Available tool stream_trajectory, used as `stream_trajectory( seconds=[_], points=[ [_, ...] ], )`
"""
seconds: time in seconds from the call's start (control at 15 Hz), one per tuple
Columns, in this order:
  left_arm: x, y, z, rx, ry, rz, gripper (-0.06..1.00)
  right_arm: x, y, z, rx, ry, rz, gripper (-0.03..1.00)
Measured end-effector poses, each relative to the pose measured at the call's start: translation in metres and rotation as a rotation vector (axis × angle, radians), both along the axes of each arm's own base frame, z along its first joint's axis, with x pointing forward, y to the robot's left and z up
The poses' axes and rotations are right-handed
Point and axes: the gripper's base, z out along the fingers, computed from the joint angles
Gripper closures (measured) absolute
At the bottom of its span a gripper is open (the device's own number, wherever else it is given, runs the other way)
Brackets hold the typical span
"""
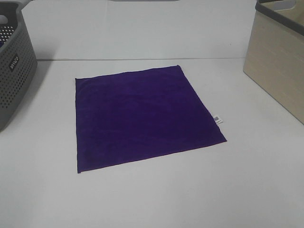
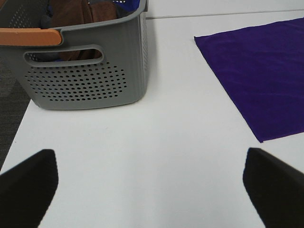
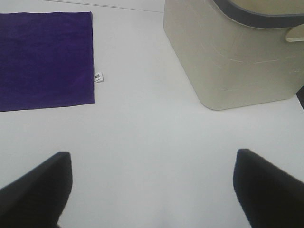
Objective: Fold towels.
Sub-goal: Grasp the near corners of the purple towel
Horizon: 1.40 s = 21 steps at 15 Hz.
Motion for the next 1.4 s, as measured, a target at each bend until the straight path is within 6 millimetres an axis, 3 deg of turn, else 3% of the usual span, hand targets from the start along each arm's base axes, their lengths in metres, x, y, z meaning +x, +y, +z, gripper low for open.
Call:
stream_trajectory(
  seconds=[1.4],
  points=[
    [0.0000,0.0000,0.0000,0.003,0.000,-0.001,-0.04,0.0000,0.0000,0.0000,0.000,0.000,0.000,0.07]
  ],
)
